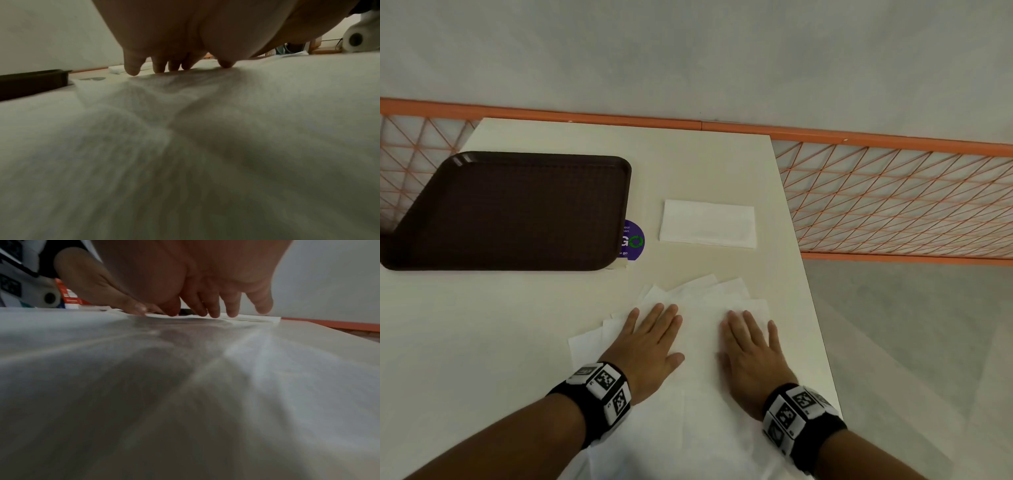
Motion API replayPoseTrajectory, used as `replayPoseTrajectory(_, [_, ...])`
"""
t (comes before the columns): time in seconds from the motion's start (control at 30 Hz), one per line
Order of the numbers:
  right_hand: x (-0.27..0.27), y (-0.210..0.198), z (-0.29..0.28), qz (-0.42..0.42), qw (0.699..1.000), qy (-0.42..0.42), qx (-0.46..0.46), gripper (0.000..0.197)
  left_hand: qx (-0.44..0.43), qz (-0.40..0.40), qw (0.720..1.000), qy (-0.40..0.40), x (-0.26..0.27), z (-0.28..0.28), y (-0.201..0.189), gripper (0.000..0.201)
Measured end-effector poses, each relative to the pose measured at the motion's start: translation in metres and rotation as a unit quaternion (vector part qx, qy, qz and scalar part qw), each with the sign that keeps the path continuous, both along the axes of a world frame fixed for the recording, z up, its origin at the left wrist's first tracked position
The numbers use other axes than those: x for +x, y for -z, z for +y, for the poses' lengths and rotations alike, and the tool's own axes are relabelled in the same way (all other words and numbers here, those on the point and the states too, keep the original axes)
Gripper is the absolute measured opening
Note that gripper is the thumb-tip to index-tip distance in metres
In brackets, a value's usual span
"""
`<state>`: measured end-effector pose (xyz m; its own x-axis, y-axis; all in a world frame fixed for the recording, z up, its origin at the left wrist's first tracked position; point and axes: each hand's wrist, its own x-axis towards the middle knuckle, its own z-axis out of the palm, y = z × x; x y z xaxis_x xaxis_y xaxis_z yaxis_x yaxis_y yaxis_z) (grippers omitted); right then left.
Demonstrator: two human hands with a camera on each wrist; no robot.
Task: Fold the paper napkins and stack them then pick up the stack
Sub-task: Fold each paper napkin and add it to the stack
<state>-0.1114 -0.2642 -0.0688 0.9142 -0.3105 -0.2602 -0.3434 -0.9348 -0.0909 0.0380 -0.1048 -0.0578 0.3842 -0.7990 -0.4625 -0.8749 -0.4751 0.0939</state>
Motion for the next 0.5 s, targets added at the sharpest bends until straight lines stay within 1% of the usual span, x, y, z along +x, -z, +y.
replayPoseTrajectory(0.03, [0.005, -0.002, 0.005, -0.004, 1.0, -0.018, 0.004, 0.051, 0.001, 0.003, 1.0, -0.012, -0.001, -0.002, -0.002, 0.067])
replayPoseTrajectory(0.13, [0.016, -0.004, 0.013, 0.016, 0.999, -0.05, 0.009, 0.049, -0.014, 0.009, 1.0, 0.008, -0.003, -0.01, 0.003, 0.053])
replayPoseTrajectory(0.2, [0.014, -0.001, 0.01, 0.024, 0.998, -0.05, 0.015, 0.049, -0.036, 0.01, 0.999, 0.006, -0.002, -0.01, 0.003, 0.051])
replayPoseTrajectory(0.27, [0.004, 0.003, 0.001, 0.004, 0.998, -0.056, 0.011, 0.054, -0.049, 0.008, 0.999, 0.001, 0.003, -0.007, 0.002, 0.051])
replayPoseTrajectory(0.3, [0.0, 0.004, -0.003, -0.007, 0.999, -0.051, 0.009, 0.056, -0.061, -0.01, 0.998, 0.005, 0.005, -0.007, -0.002, 0.051])
replayPoseTrajectory(0.37, [-0.004, 0.001, -0.01, -0.025, 0.999, -0.038, -0.004, 0.048, -0.07, -0.027, 0.997, -0.005, 0.008, -0.013, -0.014, 0.047])
replayPoseTrajectory(0.4, [-0.002, -0.003, -0.011, -0.031, 0.999, -0.03, -0.006, 0.044, -0.063, -0.013, 0.998, -0.007, 0.011, -0.017, -0.018, 0.045])
replayPoseTrajectory(0.47, [0.007, -0.012, -0.012, -0.021, 1.0, -0.016, 0.007, 0.042, -0.046, 0.019, 0.998, -0.03, 0.017, -0.025, -0.023, 0.049])
replayPoseTrajectory(0.5, [0.012, -0.016, -0.013, 0.001, 1.0, -0.016, 0.014, 0.041, -0.035, 0.032, 0.998, -0.047, 0.019, -0.029, -0.026, 0.051])
